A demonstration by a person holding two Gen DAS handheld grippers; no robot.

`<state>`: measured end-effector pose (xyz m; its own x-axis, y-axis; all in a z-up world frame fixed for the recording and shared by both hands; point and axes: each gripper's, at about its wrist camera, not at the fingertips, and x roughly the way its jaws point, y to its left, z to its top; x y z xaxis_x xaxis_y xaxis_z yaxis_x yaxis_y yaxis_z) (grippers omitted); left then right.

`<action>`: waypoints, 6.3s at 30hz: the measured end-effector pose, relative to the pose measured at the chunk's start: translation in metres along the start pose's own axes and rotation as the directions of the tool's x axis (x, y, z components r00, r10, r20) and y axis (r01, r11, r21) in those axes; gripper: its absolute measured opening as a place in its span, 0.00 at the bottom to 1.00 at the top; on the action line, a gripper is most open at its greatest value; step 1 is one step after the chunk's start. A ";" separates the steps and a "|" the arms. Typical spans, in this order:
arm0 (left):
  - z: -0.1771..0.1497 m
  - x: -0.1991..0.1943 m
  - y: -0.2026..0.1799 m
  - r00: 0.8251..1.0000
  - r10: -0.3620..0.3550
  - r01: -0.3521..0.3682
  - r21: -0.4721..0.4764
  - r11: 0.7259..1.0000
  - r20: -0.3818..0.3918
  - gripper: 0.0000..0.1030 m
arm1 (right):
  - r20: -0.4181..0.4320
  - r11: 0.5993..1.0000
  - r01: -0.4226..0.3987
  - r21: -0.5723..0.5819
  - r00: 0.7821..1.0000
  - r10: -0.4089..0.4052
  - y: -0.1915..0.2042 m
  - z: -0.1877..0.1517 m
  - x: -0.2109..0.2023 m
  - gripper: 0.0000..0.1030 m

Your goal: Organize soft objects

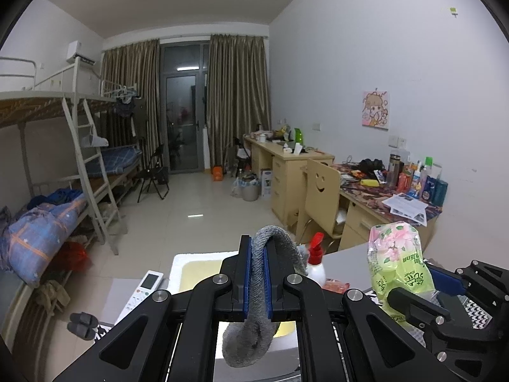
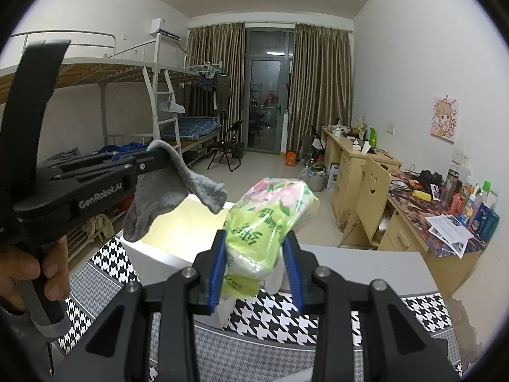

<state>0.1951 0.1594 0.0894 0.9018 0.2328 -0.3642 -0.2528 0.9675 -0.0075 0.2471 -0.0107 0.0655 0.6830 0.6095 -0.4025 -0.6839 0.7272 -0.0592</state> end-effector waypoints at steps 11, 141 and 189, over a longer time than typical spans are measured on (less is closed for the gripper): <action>-0.009 0.028 0.017 0.998 0.034 -0.034 -0.016 0.999 -0.057 0.07 | -0.033 1.000 -0.006 -0.012 0.999 0.005 0.003 0.003 0.025 0.38; -0.102 -0.143 0.043 0.967 0.249 -0.240 -0.144 0.960 0.052 0.99 | 0.058 0.992 -0.126 0.005 0.990 0.125 0.030 -0.031 -0.042 0.88; -0.137 -0.160 -0.012 0.992 0.093 -0.084 -0.095 0.992 0.091 0.99 | 0.099 0.995 -0.069 0.078 0.993 0.061 0.000 -0.103 -0.102 0.89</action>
<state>0.0053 0.0973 0.0205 0.9025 0.3295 -0.2775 -0.3600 0.9307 -0.0655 0.1511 -0.1057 0.0124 0.6620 0.6813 -0.3125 -0.7073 0.7058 0.0404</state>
